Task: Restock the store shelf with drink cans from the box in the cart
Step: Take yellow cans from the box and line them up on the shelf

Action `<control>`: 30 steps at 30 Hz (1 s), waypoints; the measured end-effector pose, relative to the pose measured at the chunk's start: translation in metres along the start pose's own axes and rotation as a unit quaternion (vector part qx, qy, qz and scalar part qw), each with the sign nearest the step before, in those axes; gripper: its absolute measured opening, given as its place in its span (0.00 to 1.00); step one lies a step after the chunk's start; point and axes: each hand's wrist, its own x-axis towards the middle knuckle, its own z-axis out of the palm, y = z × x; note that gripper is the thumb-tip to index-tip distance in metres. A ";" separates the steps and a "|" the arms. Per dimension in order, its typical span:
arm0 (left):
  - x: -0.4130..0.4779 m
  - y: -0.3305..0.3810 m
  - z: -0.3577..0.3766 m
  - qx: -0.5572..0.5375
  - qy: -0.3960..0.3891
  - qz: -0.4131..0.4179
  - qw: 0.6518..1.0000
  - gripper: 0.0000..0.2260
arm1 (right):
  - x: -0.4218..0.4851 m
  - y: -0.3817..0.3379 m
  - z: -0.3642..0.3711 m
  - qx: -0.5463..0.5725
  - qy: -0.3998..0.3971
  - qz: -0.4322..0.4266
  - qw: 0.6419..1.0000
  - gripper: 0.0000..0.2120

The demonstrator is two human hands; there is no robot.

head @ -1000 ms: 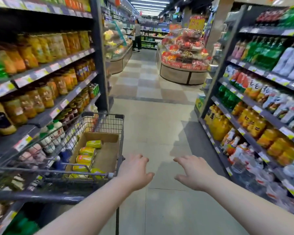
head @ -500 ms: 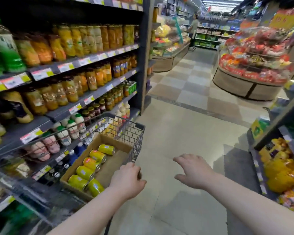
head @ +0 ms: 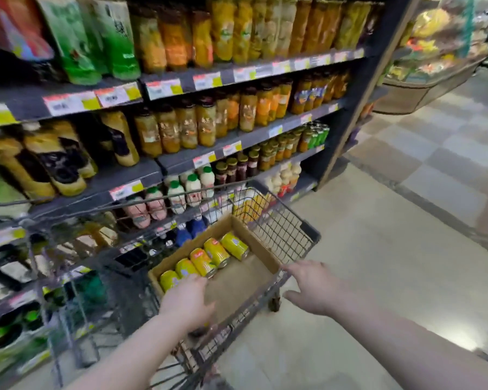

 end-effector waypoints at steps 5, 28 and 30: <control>0.057 -0.024 -0.004 0.003 -0.009 -0.050 0.999 0.20 | 0.091 0.009 -0.012 -0.018 -0.039 -0.020 0.999 0.26; 0.184 -0.074 0.203 -0.329 -0.119 -0.405 0.845 0.33 | 0.408 0.000 0.165 0.075 -0.208 -0.031 0.975 0.31; 0.195 -0.075 0.217 -0.390 -0.082 -0.435 0.808 0.32 | 0.421 0.002 0.181 0.095 -0.202 -0.017 0.975 0.31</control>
